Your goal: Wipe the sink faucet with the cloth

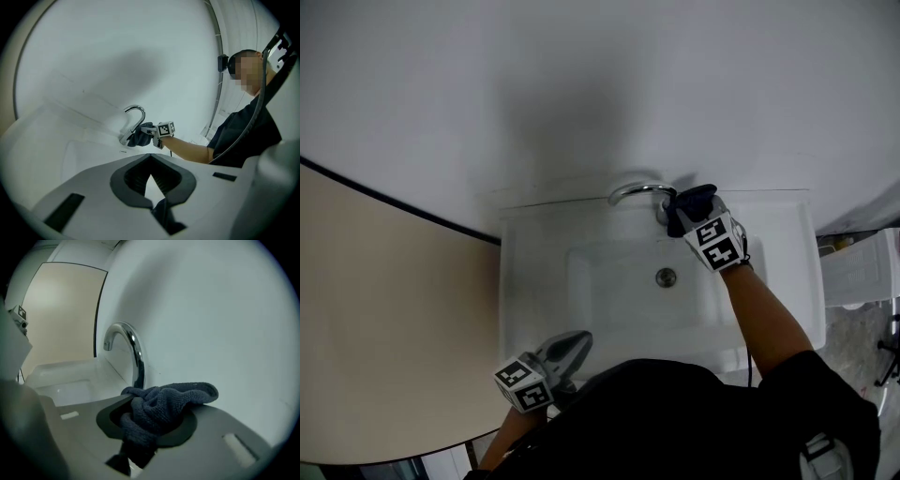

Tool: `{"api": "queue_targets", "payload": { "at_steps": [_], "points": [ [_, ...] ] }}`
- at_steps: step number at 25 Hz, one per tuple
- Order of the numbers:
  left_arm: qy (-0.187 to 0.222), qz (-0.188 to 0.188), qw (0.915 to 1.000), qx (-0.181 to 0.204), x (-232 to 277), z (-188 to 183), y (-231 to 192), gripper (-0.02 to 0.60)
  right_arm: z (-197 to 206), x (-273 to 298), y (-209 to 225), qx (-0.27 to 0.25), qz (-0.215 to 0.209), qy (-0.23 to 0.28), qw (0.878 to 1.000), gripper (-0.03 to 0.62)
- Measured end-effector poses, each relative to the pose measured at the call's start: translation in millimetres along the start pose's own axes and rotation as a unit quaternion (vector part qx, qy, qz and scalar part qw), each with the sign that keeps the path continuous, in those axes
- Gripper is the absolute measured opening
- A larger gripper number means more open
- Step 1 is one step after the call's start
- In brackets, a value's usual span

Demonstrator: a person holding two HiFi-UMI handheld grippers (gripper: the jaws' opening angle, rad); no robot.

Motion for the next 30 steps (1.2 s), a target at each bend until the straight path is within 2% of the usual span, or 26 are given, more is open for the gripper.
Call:
{"api": "queue_targets", "payload": {
  "at_steps": [2, 5, 6, 7, 9, 11, 12, 14, 17, 22, 24, 26, 28, 30],
  "points": [
    [0.003, 0.005, 1.0, 0.001, 2.5, 0.6, 1.0, -0.007, -5.0, 8.3, 1.9, -0.035, -0.007, -0.015, 0.999, 0.104],
    [0.0, -0.003, 1.0, 0.003, 0.3, 0.2, 4.0, -0.008, 0.9, 9.2, -3.6, -0.093, -0.054, -0.032, 0.994, 0.104],
    [-0.002, -0.009, 1.0, 0.003, -0.8, -0.2, 4.7, -0.008, 4.7, 4.7, 1.5, -0.101, -0.055, -0.033, 0.993, 0.104],
    [-0.001, -0.012, 0.9999, 0.002, -2.1, -0.1, 4.3, -0.008, 9.4, -1.9, 13.3, -0.089, -0.045, -0.032, 0.995, 0.104],
    [0.002, -0.016, 0.9999, 0.0, -5.4, 0.7, 1.4, -0.008, 23.2, -16.2, 49.3, -0.012, -0.008, -0.032, 0.999, 0.104],
    [0.004, -0.015, 0.9999, -0.003, -7.7, 2.0, -1.9, -0.008, 42.7, -23.8, 82.5, 0.057, 0.032, -0.044, 0.997, 0.104],
    [0.004, -0.014, 0.9999, -0.004, -7.9, 2.9, -3.1, -0.008, 52.2, -24.1, 93.2, 0.074, 0.046, -0.052, 0.995, 0.104],
    [0.002, -0.011, 0.9999, -0.006, -6.7, 4.6, -4.7, -0.008, 65.2, -19.2, 102.0, 0.08, 0.055, -0.071, 0.993, 0.104],
    [-0.001, -0.009, 0.9999, -0.006, -2.3, 4.2, -4.3, -0.008, 69.7, 0.6, 100.4, 0.058, 0.035, -0.097, 0.993, 0.104],
    [-0.002, -0.012, 0.9999, -0.003, -0.8, 5.7, -1.5, -0.008, 65.9, 30.5, 93.1, 0.023, -0.007, -0.084, 0.996, 0.104],
    [-0.002, -0.013, 0.9999, -0.004, -2.5, 7.7, -2.3, -0.007, 71.1, 33.9, 96.7, 0.054, -0.022, -0.064, 0.996, 0.104],
    [-0.008, -0.019, 0.9998, -0.006, -3.5, 6.9, -1.6, -0.008, 78.9, 35.1, 100.4, 0.106, -0.045, -0.04, 0.993, 0.103],
    [-0.011, -0.022, 0.9997, -0.008, -3.5, 6.9, -1.5, -0.008, 87.1, 38.2, 103.1, 0.179, -0.066, -0.022, 0.981, 0.103],
    [-0.008, -0.016, 0.9998, -0.01, -2.4, 9.4, -3.1, -0.008, 95.6, 44.6, 101.6, 0.238, -0.075, -0.03, 0.968, 0.103]
  ]
}}
Point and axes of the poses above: the fingertips, and each gripper's own axes: x forward along the fingers, y to its right, z out of its underside, the point moved 10 cm from there along -x, backward along the fingers, and after that the axes turned 3 degrees about z, right-handed, at the moved point
